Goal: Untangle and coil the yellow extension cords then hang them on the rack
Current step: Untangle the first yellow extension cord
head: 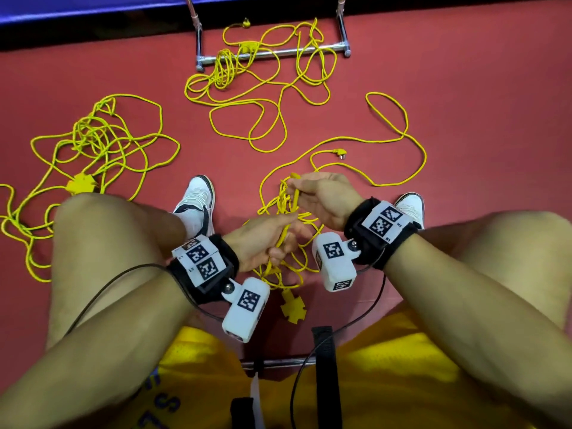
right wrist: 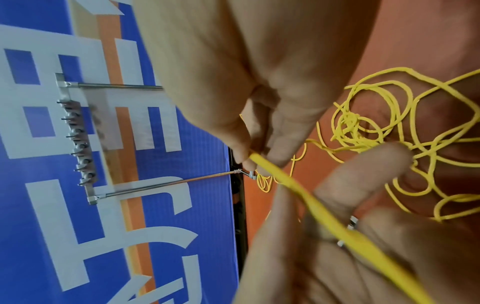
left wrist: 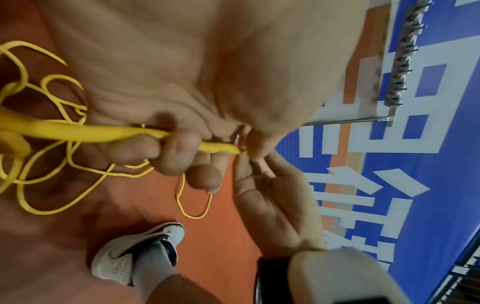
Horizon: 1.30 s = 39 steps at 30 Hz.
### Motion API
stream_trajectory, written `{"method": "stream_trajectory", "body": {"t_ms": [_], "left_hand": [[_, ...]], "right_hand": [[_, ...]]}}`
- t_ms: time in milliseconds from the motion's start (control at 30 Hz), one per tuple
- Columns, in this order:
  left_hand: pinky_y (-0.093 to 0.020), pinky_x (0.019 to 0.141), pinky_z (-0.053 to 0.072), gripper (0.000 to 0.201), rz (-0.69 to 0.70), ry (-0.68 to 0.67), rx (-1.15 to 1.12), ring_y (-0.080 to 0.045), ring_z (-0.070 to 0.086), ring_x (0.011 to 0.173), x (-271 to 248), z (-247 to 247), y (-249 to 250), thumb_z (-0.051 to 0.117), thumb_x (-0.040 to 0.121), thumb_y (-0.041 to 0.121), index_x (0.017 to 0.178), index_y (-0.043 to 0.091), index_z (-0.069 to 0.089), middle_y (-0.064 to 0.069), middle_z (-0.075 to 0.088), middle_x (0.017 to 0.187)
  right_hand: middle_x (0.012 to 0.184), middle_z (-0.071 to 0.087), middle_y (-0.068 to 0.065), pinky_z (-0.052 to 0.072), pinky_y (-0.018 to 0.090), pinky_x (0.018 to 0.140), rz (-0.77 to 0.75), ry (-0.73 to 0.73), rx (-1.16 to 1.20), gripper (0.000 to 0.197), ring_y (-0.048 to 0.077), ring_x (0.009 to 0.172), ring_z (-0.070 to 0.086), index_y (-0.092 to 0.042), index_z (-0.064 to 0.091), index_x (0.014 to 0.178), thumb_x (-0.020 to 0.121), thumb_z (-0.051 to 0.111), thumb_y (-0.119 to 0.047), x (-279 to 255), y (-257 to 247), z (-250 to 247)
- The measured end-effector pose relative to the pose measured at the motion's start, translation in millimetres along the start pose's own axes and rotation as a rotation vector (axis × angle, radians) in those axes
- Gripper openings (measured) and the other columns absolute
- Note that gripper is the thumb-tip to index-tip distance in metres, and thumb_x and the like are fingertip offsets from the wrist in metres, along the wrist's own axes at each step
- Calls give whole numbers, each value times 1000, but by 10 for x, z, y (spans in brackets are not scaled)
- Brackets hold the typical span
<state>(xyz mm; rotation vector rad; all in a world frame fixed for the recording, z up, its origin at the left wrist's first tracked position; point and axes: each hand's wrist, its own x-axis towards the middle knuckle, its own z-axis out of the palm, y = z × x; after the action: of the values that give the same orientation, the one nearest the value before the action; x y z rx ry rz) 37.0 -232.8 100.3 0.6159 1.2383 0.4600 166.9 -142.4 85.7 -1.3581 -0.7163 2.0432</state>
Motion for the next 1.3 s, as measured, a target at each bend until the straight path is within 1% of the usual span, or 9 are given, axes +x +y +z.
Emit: {"method": "stream_trajectory", "body": {"t_ms": [233, 433, 600, 700, 800, 933, 1067, 1167, 1300], "left_hand": [[-33, 66, 46, 73, 142, 292, -568, -21, 61, 67, 72, -211, 63, 28, 93, 74, 102, 9, 59, -7, 67, 74], [-26, 49, 56, 24, 256, 447, -825, -15, 67, 52, 42, -390, 243, 47, 105, 25, 93, 4, 52, -8, 69, 65], [-25, 54, 56, 21, 377, 353, -653, -12, 67, 59, 20, -317, 226, 49, 102, 6, 121, 3, 41, -8, 75, 83], [-22, 59, 55, 22, 387, 269, -437, -11, 68, 65, -47, -268, 230, 46, 102, 7, 123, 4, 50, -3, 76, 90], [-21, 60, 51, 25, 388, 171, -257, -11, 68, 70, -105, -224, 196, 46, 101, 5, 123, 11, 57, -3, 76, 95], [-20, 61, 49, 32, 306, 85, -146, -10, 65, 68, -103, -147, 114, 50, 99, 3, 126, 16, 60, -2, 75, 90], [-29, 74, 53, 26, 195, 107, -90, -13, 67, 77, -60, -95, 89, 55, 98, 9, 120, 13, 68, -4, 75, 92], [-38, 82, 51, 25, 112, 181, -116, -16, 67, 86, -13, -66, 85, 56, 98, 33, 98, 13, 71, -4, 71, 99], [-33, 65, 57, 43, 180, 342, -426, -20, 70, 75, 20, -164, 185, 44, 99, 47, 100, 8, 61, -9, 69, 88]], "right_hand": [[86, 72, 4, 55, 29, 82, -75, -392, -90, 27, 19, 84, 67, 1, 59, 118, 93, 52, 9, -242, -70, 57], [80, 74, -2, 55, 18, 70, -37, -618, -499, 32, 5, 73, 69, -14, 63, 101, 89, 57, 15, -361, 98, 81], [105, 72, 9, 54, 43, 97, 38, -395, -884, 17, 24, 103, 68, -18, 66, 103, 90, 64, -7, -242, 201, 61], [90, 70, 7, 58, 41, 79, 168, -142, -521, 24, 25, 85, 66, -13, 59, 104, 103, 46, -33, -208, 190, 52], [83, 67, 6, 56, 32, 65, 188, -112, -201, 46, 22, 75, 64, -8, 57, 107, 101, 42, -52, -161, 153, 69], [79, 59, 10, 52, 29, 57, 106, -33, 14, 26, 22, 65, 58, -6, 58, 97, 98, 56, -32, -123, 75, 91], [91, 65, 8, 53, 38, 77, -14, 106, 58, 6, 25, 92, 61, -4, 56, 98, 100, 51, -4, -67, 107, 71], [91, 66, 2, 53, 29, 64, -223, -9, -152, 22, 14, 82, 64, -14, 59, 106, 100, 45, 2, -64, 115, 64], [80, 66, -9, 43, 13, 52, -393, -257, -373, 30, -4, 56, 56, -7, 61, 115, 94, 49, 12, -258, 22, 110]]}}
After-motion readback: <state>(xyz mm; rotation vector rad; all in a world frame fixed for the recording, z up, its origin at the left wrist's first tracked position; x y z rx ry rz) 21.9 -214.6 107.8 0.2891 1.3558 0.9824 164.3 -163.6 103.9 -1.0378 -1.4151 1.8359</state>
